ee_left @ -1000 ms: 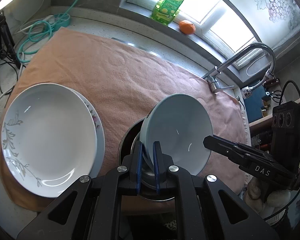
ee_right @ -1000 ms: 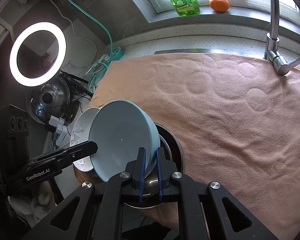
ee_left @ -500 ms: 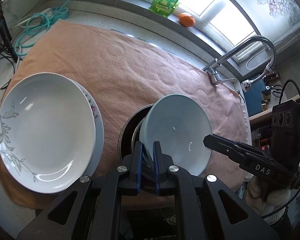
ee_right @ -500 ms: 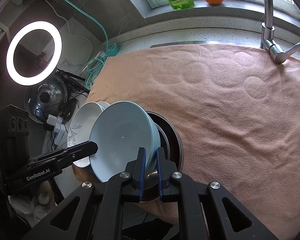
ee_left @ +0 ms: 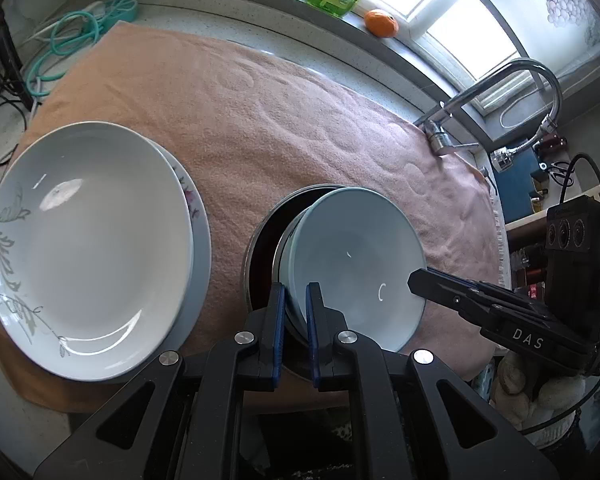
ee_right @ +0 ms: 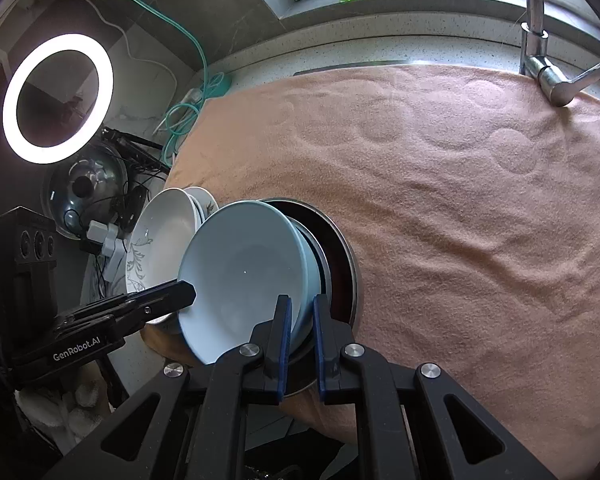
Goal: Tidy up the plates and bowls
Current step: 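Lower the pale blue bowl into the red-bottomed steel bowl, then lift the nested bowl stack with the right gripper toward the white plates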
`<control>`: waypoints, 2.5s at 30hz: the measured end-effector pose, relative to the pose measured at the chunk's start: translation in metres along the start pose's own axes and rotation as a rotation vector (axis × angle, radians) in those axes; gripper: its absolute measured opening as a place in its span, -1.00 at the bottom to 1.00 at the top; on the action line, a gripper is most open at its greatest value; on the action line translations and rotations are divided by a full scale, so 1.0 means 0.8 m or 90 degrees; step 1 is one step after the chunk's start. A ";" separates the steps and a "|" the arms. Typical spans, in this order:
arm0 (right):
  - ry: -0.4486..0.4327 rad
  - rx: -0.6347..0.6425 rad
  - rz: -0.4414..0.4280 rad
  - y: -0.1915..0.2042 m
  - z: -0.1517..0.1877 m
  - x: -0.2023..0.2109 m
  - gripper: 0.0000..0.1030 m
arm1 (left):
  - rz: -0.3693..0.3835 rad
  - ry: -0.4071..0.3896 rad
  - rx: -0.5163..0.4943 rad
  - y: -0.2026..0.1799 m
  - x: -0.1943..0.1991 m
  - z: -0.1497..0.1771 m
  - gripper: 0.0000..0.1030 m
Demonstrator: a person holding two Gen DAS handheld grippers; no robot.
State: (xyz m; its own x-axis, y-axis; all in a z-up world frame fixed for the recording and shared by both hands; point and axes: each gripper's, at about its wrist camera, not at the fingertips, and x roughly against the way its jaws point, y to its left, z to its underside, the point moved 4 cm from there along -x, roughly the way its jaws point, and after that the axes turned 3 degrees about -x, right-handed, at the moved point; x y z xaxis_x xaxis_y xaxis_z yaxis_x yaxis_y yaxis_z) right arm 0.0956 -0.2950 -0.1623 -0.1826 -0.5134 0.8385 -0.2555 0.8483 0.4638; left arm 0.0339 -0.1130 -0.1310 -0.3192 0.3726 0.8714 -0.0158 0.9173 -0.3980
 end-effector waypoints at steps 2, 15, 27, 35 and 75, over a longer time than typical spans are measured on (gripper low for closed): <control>0.003 -0.001 0.001 0.000 0.002 -0.001 -0.81 | -0.001 0.002 0.000 0.001 -0.001 0.001 -0.83; 0.000 0.006 0.003 0.000 0.003 -0.001 -0.76 | -0.001 0.002 -0.006 0.000 -0.001 0.002 -0.83; -0.045 -0.018 -0.027 -0.009 0.002 0.028 -0.75 | -0.001 -0.031 0.016 0.014 0.022 0.004 -0.82; -0.096 -0.042 -0.023 -0.026 0.003 0.047 -0.71 | -0.009 -0.078 0.096 0.051 0.044 0.018 -0.82; -0.032 -0.089 -0.072 -0.052 0.002 -0.007 -0.64 | 0.008 -0.044 0.122 0.048 0.004 0.013 -0.83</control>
State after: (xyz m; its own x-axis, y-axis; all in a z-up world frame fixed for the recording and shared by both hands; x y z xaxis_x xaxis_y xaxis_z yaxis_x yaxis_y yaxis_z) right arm 0.1060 -0.3275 -0.1865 -0.2088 -0.6094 0.7649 -0.1425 0.7927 0.5927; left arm 0.0223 -0.0781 -0.1465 -0.3849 0.3672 0.8468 -0.1892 0.8666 -0.4618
